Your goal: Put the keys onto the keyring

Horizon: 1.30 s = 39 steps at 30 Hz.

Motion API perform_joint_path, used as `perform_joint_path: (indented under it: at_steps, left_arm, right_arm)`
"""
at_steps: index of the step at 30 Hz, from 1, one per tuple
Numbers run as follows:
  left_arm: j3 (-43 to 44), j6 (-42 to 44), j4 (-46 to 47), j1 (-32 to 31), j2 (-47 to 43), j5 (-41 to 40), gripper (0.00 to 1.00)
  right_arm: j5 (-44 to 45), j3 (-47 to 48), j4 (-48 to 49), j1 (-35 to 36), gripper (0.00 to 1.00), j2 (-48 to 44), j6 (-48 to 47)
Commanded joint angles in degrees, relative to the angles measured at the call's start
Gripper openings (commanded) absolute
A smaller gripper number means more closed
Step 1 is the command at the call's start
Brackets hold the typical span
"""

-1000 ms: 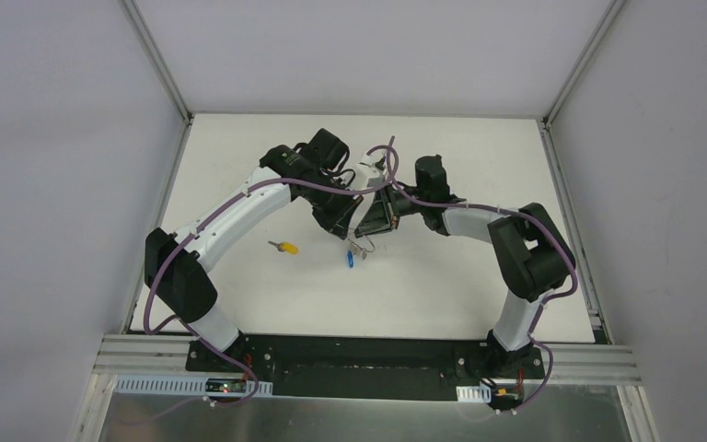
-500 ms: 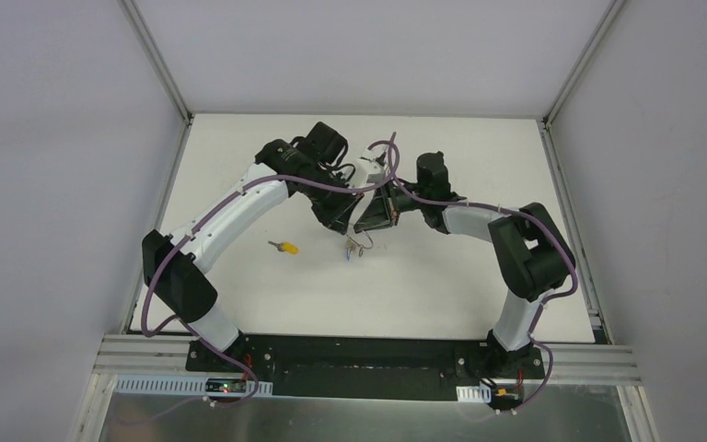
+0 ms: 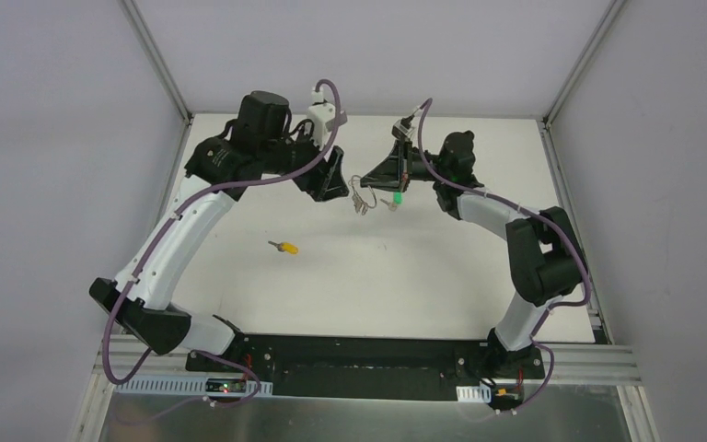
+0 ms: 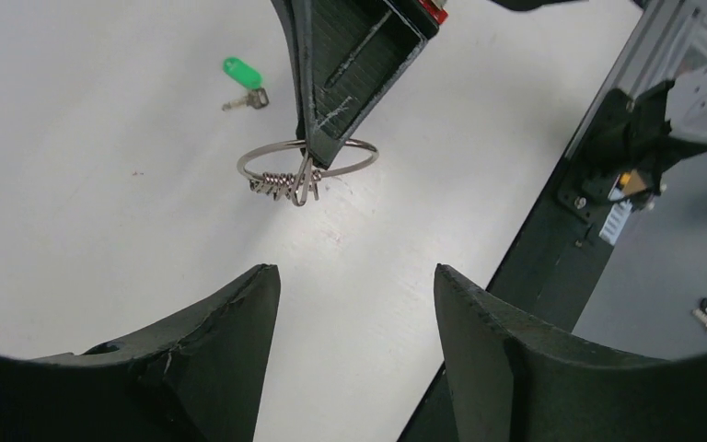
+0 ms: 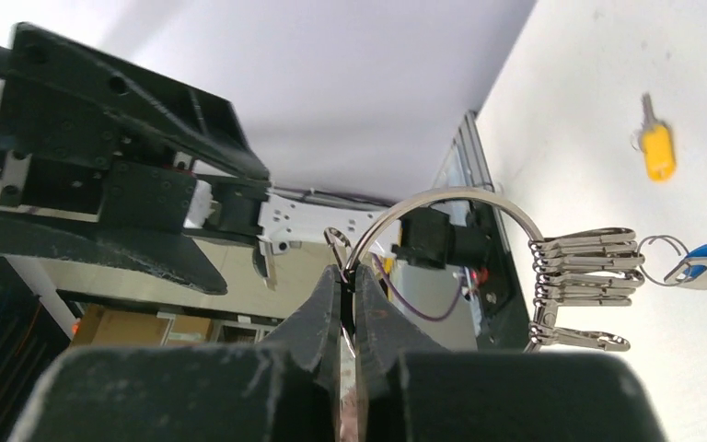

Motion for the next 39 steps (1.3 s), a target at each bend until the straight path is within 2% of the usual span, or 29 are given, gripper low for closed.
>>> perform_joint_path:
  at_steps: [1, 5, 12, 25, 34, 39]
  left_arm:
    - [2.1, -12.5, 8.1, 3.1, 0.3, 4.1, 0.64]
    - [2.5, -19.0, 12.1, 4.8, 2.5, 8.0, 0.64]
    - [-0.3, -24.5, 18.7, 4.8, 3.5, 10.6, 0.56]
    - [-5.5, -26.5, 23.8, 5.0, 3.5, 13.2, 0.35]
    - [-5.5, -26.6, 24.2, 5.0, 4.6, 12.4, 0.33]
    - [-6.4, -25.4, 23.7, 5.0, 4.2, 9.5, 0.25]
  right_arm:
    - [4.2, 3.0, 9.8, -0.1, 0.0, -3.6, 11.1]
    - [7.1, 2.0, 13.9, -0.2, 0.0, -3.6, 17.1]
    - [8.8, 1.2, 17.3, -0.2, 0.0, -2.9, 22.0]
    - [10.5, -1.0, 17.3, -0.8, 0.0, -3.0, 23.3]
    - [10.9, -1.5, 17.5, -0.8, 0.0, -3.3, 23.9]
    - [11.0, -1.7, 17.6, -0.8, 0.0, -3.5, 23.8]
